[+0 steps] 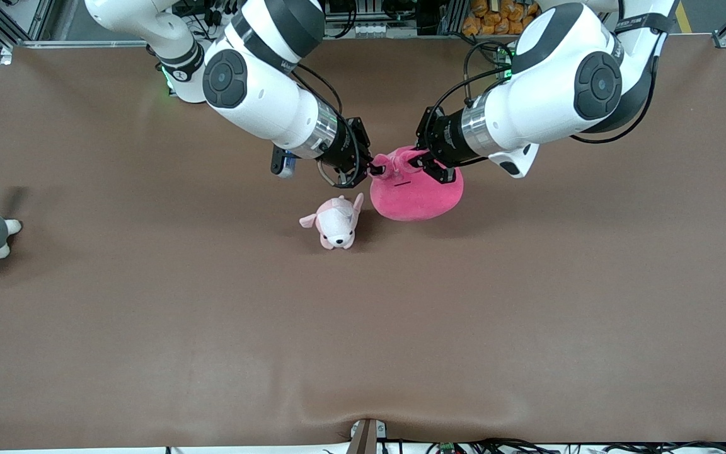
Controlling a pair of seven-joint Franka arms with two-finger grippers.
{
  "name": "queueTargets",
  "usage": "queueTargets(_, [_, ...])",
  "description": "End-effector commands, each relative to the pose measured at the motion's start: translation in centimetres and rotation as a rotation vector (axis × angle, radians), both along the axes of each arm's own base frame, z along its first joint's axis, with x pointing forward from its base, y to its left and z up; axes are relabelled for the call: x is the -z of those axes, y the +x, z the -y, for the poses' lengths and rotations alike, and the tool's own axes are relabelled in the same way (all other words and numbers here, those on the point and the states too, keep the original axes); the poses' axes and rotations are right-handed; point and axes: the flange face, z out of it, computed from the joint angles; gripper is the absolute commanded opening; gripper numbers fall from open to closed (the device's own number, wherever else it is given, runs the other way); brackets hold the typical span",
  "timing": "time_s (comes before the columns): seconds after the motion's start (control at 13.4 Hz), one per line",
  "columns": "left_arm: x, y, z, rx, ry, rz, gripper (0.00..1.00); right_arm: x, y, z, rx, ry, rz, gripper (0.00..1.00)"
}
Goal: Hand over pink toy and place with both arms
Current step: 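Grasp the pink toy with the right gripper while the left gripper releases, then carry the pink toy with the right gripper past the white bunny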
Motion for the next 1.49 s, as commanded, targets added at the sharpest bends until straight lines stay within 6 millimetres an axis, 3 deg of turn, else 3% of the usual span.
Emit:
queueTargets(0.0, [-0.8,0.0,0.3,-0.030,-0.001,-0.005,0.00,-1.8,1.7,1.8,0.054,0.015,0.002,0.00])
queueTargets(0.22, [-1.2,0.3,-0.4,-0.047,0.003,0.002,0.96,-3.3,3.6,4.8,0.074,0.021,-0.039,0.00])
queueTargets(0.37, [-2.1,0.5,-1.0,-0.046,0.000,0.024,1.00,-5.4,5.6,7.7,0.117,0.062,-0.047,0.00])
queueTargets(0.6, [-5.5,0.7,-2.7,-0.006,0.093,0.165,1.00,-8.6,8.7,13.1,0.193,0.128,-0.040,0.00])
queueTargets(0.89, [-8.9,-0.6,-4.8,0.242,0.222,0.357,1.00,-10.7,11.0,20.0,0.230,0.127,-0.040,0.00])
queueTargets(0.97, [-8.9,0.1,-6.6,0.297,0.249,0.383,1.00,-11.1,11.3,21.9,0.229,0.115,-0.043,0.00])
queueTargets(1.19, [-9.1,0.9,-10.1,0.605,0.297,0.456,1.00,-10.5,12.0,29.1,0.131,0.078,-0.041,0.00])
queueTargets(1.41, [-8.8,1.7,-14.6,0.869,0.286,0.443,1.00,-7.6,13.0,38.2,-0.005,0.063,0.007,0.00])
